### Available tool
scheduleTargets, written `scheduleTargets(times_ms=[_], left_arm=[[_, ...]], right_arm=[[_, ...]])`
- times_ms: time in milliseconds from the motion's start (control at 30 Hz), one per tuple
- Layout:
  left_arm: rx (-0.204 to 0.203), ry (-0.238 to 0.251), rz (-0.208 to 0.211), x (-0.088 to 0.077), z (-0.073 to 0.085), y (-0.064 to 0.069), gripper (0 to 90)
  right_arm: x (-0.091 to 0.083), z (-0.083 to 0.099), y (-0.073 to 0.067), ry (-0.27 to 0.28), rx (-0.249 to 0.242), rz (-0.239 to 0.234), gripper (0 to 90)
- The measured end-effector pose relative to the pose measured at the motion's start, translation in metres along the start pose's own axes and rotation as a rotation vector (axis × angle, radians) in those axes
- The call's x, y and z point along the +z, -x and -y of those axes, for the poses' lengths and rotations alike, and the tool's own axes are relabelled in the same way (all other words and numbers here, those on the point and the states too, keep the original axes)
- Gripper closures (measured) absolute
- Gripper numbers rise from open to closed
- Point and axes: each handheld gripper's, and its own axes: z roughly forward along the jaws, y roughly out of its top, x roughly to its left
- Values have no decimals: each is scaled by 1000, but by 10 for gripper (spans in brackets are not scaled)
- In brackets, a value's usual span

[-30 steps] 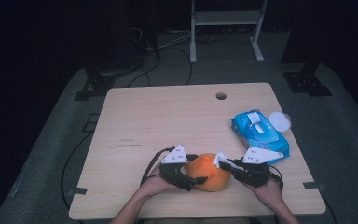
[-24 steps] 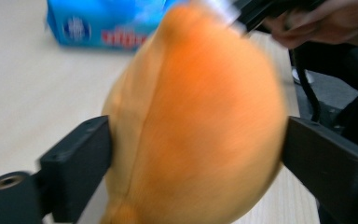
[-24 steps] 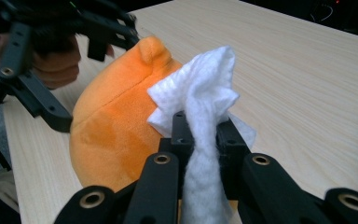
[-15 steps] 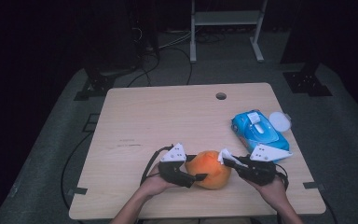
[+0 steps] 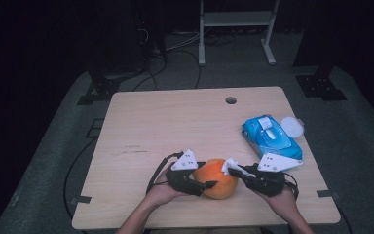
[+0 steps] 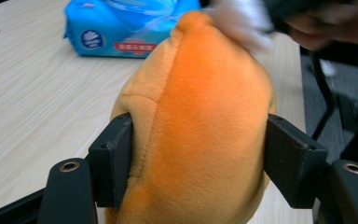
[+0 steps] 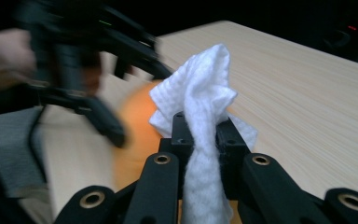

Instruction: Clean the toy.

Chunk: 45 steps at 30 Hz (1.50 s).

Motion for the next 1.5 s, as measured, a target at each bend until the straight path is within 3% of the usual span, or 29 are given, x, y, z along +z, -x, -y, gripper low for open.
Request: scheduleTargets(times_ms=[100, 233, 300, 333, 367, 400, 467, 500, 533, 567, 600, 633, 700, 767, 867, 1000, 1067, 1133, 1200, 1300, 1433, 1500], left_arm=[[8, 5, 17, 0, 1, 1, 279], [-3, 50, 29, -1, 4, -5, 161], [-49, 48, 9, 1, 7, -12, 105], [-49, 48, 9, 1, 7, -12, 97], [-78, 48, 24, 4, 10, -16, 97], [-95, 51, 53, 7, 13, -17, 101], [-74, 49, 82, 12, 16, -14, 159], [-52, 50, 63, 13, 16, -10, 244], [-45, 57, 50, 13, 16, -7, 244], [-47, 73, 38, 9, 13, -8, 326], [-47, 73, 38, 9, 13, -8, 345], [-85, 94, 38, 6, 11, -11, 357], [-80, 93, 37, 2, 10, -12, 363], [-60, 90, 35, -1, 9, -9, 368], [-17, 72, 27, 0, 6, -3, 369], [-1, 73, 49, 5, 7, -1, 275], [-29, 75, 29, 7, 7, -3, 190], [-59, 55, 38, 12, 9, -6, 150], [-36, 69, 44, 15, 12, -3, 189], [37, 54, 33, 16, 12, 6, 300], [124, 23, 48, 18, 12, 15, 355], [135, 22, 42, 19, 11, 18, 341]], right_arm=[[4, -5, -8, -22, -56, 8, 802], [2, 3, 4, -38, -23, 47, 802], [-1, 6, 10, -25, 7, 56, 801], [-1, 6, 10, -25, 7, 56, 801], [-2, 6, 12, -26, 11, 65, 802], [-2, 7, 13, -24, 15, 66, 802], [-1, 6, 12, -27, 15, 63, 801], [0, 3, 7, -27, 5, 54, 801], [0, 3, 7, -27, 5, 54, 801], [-1, 0, 1, -15, -11, 22, 802], [-1, 0, 1, -15, -11, 22, 802], [0, -3, -5, -8, -26, 0, 801], [3, -4, -8, -25, -53, 3, 801], [5, -3, -6, -26, -55, 11, 802], [2, 1, 4, -26, -22, 28, 801], [-3, 8, 15, -42, 1, 79, 801], [-4, 11, 19, -53, 9, 103, 802], [-5, 10, 17, -35, 28, 66, 802], [-3, 4, 9, -36, -5, 42, 802], [-1, -2, 1, -38, -43, 29, 801], [-7, 0, 11, -31, -19, 63, 801], [-10, 2, 18, -37, -4, 78, 801]])
